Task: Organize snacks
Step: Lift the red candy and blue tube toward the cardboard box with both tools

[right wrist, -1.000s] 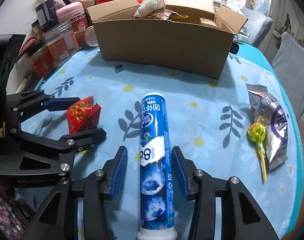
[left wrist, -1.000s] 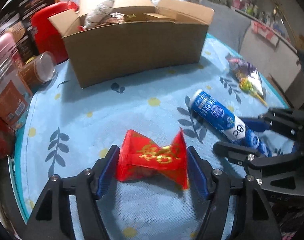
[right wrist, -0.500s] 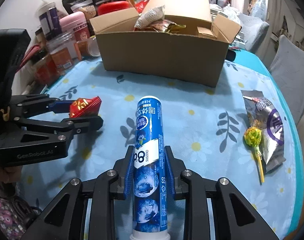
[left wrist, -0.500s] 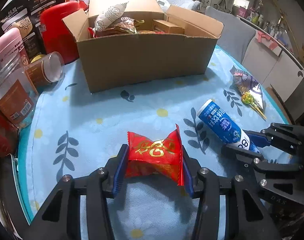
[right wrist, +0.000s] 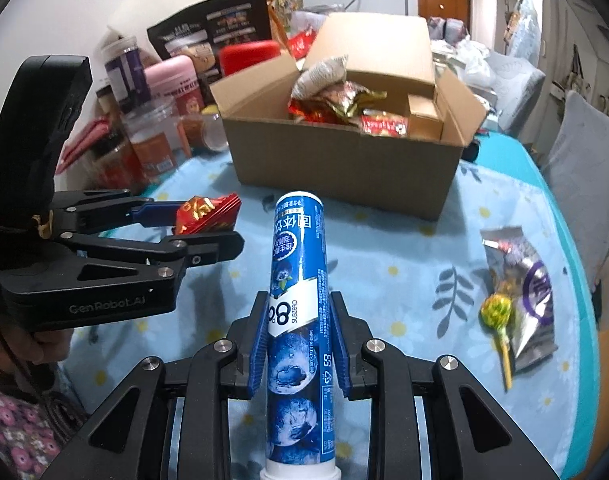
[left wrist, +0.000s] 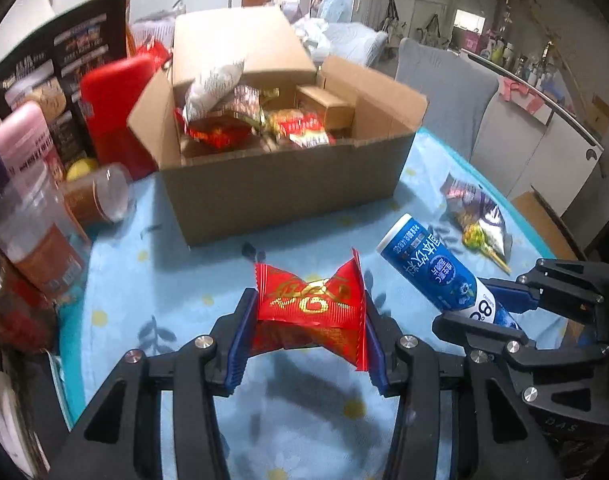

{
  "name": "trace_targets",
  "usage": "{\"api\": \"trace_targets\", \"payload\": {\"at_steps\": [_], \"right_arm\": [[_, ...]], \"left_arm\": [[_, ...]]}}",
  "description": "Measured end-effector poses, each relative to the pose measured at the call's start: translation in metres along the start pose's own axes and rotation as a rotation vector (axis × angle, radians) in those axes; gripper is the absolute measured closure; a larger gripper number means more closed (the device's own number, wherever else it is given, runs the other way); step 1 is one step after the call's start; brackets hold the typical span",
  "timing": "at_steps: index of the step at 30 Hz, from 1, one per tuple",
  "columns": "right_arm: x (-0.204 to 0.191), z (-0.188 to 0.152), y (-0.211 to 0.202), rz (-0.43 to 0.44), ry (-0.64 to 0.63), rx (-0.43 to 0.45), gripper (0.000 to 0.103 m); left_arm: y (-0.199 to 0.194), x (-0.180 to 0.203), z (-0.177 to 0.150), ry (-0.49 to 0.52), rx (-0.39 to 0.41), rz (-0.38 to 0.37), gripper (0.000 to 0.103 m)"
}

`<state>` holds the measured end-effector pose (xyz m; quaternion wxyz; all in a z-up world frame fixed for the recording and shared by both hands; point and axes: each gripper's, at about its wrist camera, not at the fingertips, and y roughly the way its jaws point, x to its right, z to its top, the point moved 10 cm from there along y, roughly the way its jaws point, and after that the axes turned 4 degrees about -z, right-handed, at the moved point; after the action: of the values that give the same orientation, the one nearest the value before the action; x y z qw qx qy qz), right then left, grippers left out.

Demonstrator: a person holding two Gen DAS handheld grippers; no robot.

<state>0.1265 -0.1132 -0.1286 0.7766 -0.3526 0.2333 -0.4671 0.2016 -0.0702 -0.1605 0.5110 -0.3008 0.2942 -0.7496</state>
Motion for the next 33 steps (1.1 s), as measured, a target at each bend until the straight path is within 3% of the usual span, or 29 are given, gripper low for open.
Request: {"api": "trace_targets", "payload": {"at_steps": [8,22,33], "right_arm": [[0.006,0.034,-0.017,0.015,0.015,0.075,0.075],[0.019,0.112,-0.050,-0.040,-0.049,0.236,0.075],[0.040,0.180,-0.058,-0.074,-0.079,0.331,0.075]], "left_arm": [[-0.019,0.003,0.041,0.021,0.102,0.018,0.055],[-0.055,-0.001,0.128,0.056,0.280,0.061,0.055],[-0.059,-0.011,0.194,0.062,0.378,0.056,0.055]]}}
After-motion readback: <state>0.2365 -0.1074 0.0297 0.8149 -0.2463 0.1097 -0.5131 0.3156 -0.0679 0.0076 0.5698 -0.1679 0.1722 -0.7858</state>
